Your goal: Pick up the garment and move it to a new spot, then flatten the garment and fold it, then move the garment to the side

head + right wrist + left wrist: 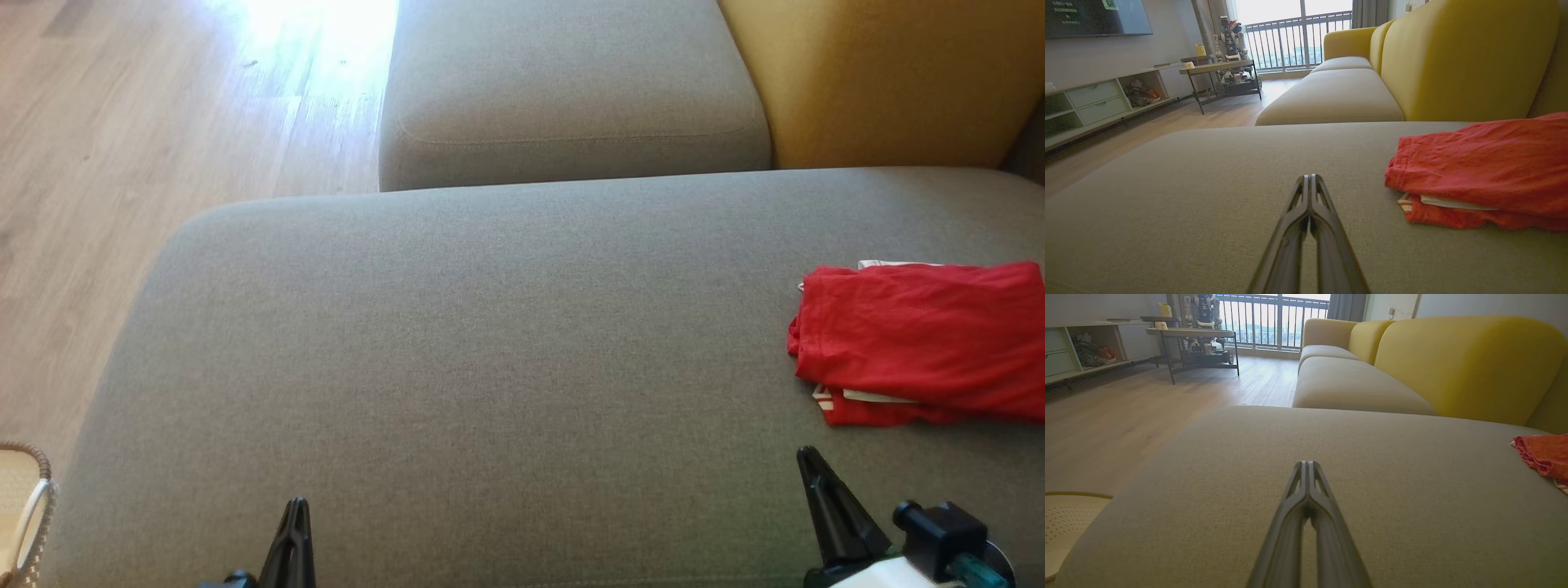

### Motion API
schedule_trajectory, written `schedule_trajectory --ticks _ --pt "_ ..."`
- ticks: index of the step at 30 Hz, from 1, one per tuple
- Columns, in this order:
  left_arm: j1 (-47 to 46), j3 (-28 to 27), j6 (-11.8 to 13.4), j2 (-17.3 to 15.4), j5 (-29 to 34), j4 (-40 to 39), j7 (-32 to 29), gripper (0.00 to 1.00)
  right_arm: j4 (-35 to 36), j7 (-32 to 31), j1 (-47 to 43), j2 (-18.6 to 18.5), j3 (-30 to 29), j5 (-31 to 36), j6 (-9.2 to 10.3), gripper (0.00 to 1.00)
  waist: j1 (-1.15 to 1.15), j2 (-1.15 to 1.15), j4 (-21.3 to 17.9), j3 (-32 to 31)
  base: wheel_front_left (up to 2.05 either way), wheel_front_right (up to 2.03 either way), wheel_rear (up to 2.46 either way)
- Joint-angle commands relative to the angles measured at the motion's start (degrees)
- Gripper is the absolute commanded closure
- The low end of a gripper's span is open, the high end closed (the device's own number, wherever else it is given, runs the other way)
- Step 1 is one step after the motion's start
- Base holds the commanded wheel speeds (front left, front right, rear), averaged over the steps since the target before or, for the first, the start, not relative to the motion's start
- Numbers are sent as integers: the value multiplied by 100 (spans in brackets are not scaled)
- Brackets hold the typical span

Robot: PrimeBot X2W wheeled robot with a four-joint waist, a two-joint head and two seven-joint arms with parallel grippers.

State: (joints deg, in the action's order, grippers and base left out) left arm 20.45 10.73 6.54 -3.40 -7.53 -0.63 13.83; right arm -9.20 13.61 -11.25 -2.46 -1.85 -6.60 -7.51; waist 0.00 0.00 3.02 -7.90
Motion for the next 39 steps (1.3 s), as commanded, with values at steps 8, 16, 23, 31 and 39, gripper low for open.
schedule_trajectory --ticks 8,16,23,31,39 --pt "-387 -108 -130 -48 -752 -53 -122 100 148 -152 338 -8 -60 -727 0 100 0 0 -22 61 0 0 0" --pt "-542 -169 -219 -70 -1269 71 -212 100 109 -267 425 -11 -85 -1217 0 100 0 0 -39 108 0 0 0" --pt "-690 -234 -303 -89 -1782 181 -304 100 70 -384 513 -13 -110 -1708 0 100 0 0 -57 154 0 0 0" --pt "-854 -314 -394 -108 -2362 295 -413 100 24 -517 613 -15 -140 -2266 1 100 0 0 -76 207 0 0 0" --pt "-1012 -402 -485 -121 -2938 389 -526 100 -21 -650 714 -18 -169 -2827 1 100 0 0 -96 261 0 0 0"
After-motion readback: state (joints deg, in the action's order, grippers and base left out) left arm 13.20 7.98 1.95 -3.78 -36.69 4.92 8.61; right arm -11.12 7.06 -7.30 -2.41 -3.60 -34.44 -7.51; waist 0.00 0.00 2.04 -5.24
